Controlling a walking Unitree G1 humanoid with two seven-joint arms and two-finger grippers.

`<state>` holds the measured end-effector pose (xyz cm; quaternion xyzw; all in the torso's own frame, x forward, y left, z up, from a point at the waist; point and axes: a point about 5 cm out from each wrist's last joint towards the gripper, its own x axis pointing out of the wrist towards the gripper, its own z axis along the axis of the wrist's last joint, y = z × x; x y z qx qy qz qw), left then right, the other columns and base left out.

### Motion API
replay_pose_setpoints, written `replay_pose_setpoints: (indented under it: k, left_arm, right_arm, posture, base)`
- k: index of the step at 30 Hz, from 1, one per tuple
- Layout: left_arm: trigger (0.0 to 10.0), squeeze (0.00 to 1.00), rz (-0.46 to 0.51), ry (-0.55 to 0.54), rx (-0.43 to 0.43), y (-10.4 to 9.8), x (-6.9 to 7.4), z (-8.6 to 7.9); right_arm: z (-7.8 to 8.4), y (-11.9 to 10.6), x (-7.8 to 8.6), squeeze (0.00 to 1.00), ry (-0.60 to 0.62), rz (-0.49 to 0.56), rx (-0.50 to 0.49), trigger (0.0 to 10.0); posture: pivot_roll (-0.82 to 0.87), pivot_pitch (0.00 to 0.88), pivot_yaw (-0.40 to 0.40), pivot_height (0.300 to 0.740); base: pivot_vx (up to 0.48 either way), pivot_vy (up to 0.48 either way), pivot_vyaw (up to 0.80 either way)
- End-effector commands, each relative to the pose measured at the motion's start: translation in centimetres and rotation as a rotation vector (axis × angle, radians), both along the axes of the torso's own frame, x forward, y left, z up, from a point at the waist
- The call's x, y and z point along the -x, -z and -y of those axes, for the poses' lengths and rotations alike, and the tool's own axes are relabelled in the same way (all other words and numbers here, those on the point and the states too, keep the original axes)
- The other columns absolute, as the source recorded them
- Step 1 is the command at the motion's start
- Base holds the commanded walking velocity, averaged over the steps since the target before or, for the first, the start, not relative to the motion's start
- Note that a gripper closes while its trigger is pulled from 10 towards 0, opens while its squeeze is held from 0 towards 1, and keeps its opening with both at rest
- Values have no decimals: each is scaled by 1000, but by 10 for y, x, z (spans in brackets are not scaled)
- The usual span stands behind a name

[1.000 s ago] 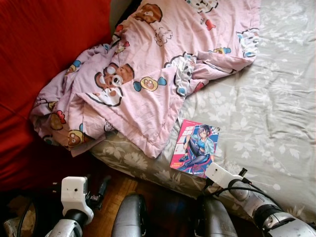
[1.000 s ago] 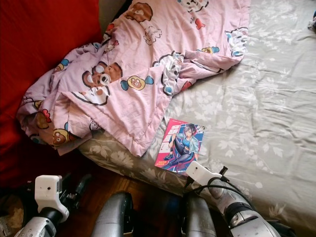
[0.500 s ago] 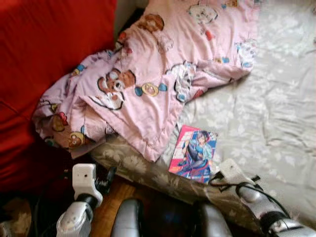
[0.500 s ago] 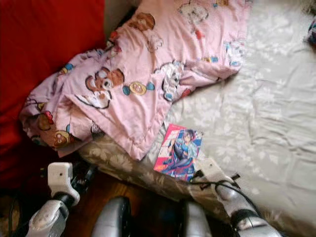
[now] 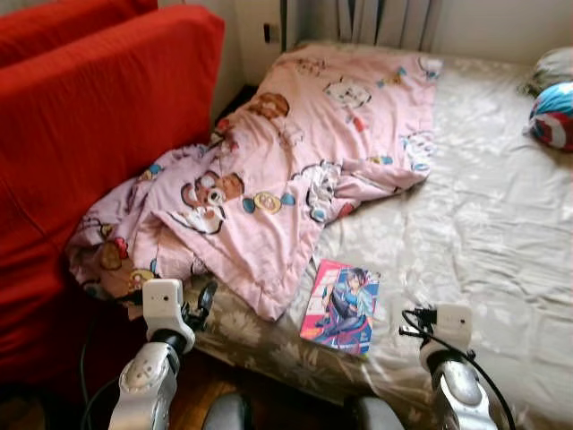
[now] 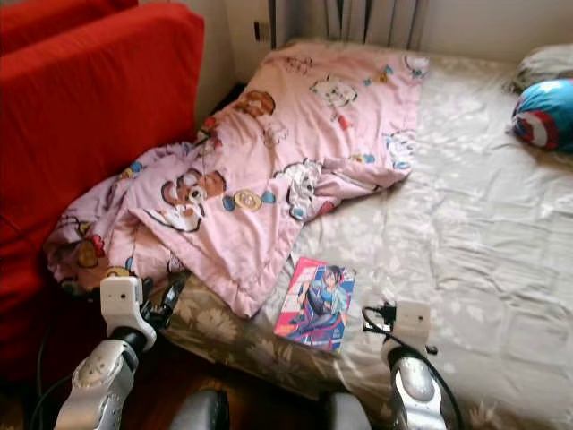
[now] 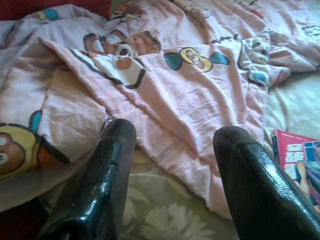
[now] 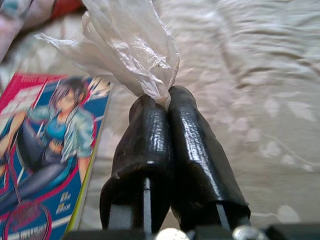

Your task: Clean up the room

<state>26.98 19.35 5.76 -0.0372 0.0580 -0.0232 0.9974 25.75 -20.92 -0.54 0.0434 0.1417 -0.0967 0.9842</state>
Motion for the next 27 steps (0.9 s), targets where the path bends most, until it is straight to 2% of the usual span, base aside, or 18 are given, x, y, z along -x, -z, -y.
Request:
replay_pose_setpoints:
  k: [1, 7, 12, 16, 19, 22, 23, 27]
  left_arm:
    - [10000, 0, -7, -14, -12, 5, -1, -3]
    - [10000, 0, -5, -24, -12, 11, -6, -6]
    - [10000, 0, -28, -37, -11, 19, -6, -7]
    - [10000, 0, -68, -44, -12, 28, -2, -9]
    - [10000, 0, -129, -42, -20, 43, 3, -10]
    - [10000, 0, -160, -45, -16, 48, 5, -11]
    - [10000, 0, -221, -47, -22, 59, 11, -15]
    - [10000, 0, -288, -60, -24, 70, 18, -19]
  right_arm:
    - [3, -6, -2, 0, 45, 55, -35, 10000]
    - [6, -16, -11, 0, 63, 104, -85, 10000]
    - [7, -8, -10, 0, 55, 47, -89, 10000]
    - [5, 5, -2, 0, 47, -33, -89, 10000]
    - [4, 19, 9, 0, 48, -117, -96, 10000]
    - [3, 24, 14, 0, 49, -147, -104, 10000]
    - [2, 31, 21, 0, 39, -199, -101, 10000]
    - [1, 39, 29, 0, 43, -257, -114, 10000]
  posture:
    - [6, 19, 10, 651]
    - [3, 11, 5, 676]
    - [7, 8, 0, 706]
    - [9, 8, -1, 726]
    - [10, 4, 1, 740]
    - [9, 4, 1, 740]
    - [4, 2, 3, 740]
    - [1, 3, 5, 740]
  base:
    - [0, 0, 0]
    - [0, 0, 0]
    - [0, 0, 0]
    - [0, 0, 0]
    - [0, 0, 0]
    - [0, 0, 0]
    - [0, 0, 0]
    - [0, 0, 0]
